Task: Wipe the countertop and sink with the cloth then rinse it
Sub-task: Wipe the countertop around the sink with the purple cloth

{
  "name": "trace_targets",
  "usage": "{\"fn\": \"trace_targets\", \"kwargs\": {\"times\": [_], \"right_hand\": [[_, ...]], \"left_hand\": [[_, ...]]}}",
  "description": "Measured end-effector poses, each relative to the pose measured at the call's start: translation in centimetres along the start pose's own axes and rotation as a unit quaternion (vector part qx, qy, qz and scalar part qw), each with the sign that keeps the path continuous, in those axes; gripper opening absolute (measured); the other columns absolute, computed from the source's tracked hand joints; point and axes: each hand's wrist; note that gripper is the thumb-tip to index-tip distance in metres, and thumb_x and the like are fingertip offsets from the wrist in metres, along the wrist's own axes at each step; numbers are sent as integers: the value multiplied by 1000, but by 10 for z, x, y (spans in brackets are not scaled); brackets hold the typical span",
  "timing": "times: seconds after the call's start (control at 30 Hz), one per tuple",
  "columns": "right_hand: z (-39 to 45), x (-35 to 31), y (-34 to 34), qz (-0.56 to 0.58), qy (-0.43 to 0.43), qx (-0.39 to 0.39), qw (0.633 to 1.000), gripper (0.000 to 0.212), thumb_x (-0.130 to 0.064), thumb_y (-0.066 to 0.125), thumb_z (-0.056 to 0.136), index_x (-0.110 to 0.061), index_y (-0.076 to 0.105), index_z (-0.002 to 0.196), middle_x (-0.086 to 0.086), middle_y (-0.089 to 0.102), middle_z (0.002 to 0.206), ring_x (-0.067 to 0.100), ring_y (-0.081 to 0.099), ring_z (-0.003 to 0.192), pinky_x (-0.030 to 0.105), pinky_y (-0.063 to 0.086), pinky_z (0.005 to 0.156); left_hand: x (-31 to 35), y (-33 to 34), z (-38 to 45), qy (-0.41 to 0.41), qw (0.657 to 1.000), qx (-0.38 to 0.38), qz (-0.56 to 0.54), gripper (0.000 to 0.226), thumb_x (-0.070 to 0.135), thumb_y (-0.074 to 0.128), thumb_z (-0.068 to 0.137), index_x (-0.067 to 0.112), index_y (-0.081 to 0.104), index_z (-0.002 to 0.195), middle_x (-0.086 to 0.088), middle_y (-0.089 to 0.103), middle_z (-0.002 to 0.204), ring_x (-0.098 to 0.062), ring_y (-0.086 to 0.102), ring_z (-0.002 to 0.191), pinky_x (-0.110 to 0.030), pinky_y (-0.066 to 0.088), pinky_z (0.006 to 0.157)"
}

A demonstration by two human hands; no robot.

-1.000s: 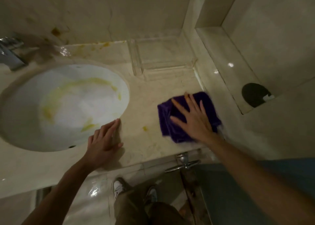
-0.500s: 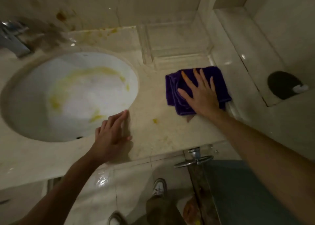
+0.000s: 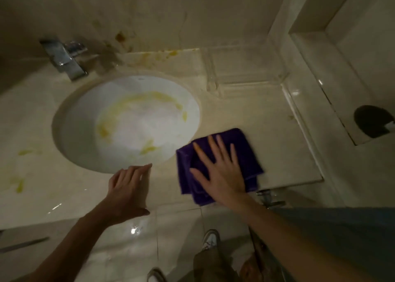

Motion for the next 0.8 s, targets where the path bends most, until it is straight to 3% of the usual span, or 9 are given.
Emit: {"fn": "trace_targets", "kwargs": {"times": [0.07, 0.13, 0.27, 0.47, 0.57, 0.7, 0.8], "right_hand": [[10, -52, 10, 15, -64, -12, 998, 70, -71, 24, 98, -40, 9, 158, 8, 12, 168, 28, -1, 155, 57, 5, 122], [17, -76, 16, 21, -109, -15, 994, 70, -69, 27, 98, -38, 13, 158, 7, 18, 167, 27, 3, 155, 56, 5, 123], [17, -38, 13, 24, -146, -3, 989, 69, -70, 31, 97, -41, 13, 158, 3, 16, 167, 21, 4, 155, 51, 1, 124], [52, 119, -20, -12, 8, 12, 1000, 71, -74, 21, 95, -42, 14, 157, 1, 13, 168, 21, 4, 155, 54, 10, 123], [101, 173, -35, -3, 110, 32, 993, 75, -78, 17, 91, -42, 14, 157, 3, 18, 167, 22, 7, 155, 53, 7, 124], [133, 171, -35, 8, 194, 44, 980, 79, -81, 13, 89, -41, 11, 157, 5, 16, 167, 25, 4, 155, 57, 5, 123], [106, 143, -33, -6, 138, 23, 990, 87, -87, 11, 85, -41, 6, 158, 4, 11, 168, 26, 3, 155, 57, 4, 123]], "left_hand": [[-1, 8, 1, -8, 999, 37, -12, 132, 57, 90, 31, 31, 31, 145, 7, 49, 130, -25, 50, 122, -44, 28, 106], [-1, 7, 0, -13, 997, 64, -50, 123, 54, 86, 26, 29, 37, 136, 19, 47, 117, -23, 51, 116, -41, 30, 99], [0, 4, -2, -32, 993, 87, -75, 115, 49, 83, 27, 20, 51, 133, 16, 47, 116, -26, 54, 113, -38, 30, 91], [1, 6, -2, -26, 991, 97, -91, 118, 43, 84, 23, 27, 48, 134, 30, 44, 116, -20, 52, 109, -35, 30, 83], [-1, 11, -1, -29, 992, 95, -84, 117, 33, 86, 24, 28, 47, 134, 19, 46, 114, -20, 50, 106, -32, 25, 81], [-2, 12, -1, -19, 991, 103, -78, 114, 32, 82, 25, 28, 46, 133, 13, 48, 114, -12, 44, 102, -26, 19, 76], [1, 11, -1, -39, 990, 100, -93, 109, 34, 79, 30, 26, 48, 134, 16, 44, 111, -9, 42, 100, -27, 21, 80]]}}
Point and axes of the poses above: each hand's wrist, its own z-axis towards the middle knuckle, its own y-axis out of the palm, x = y × z
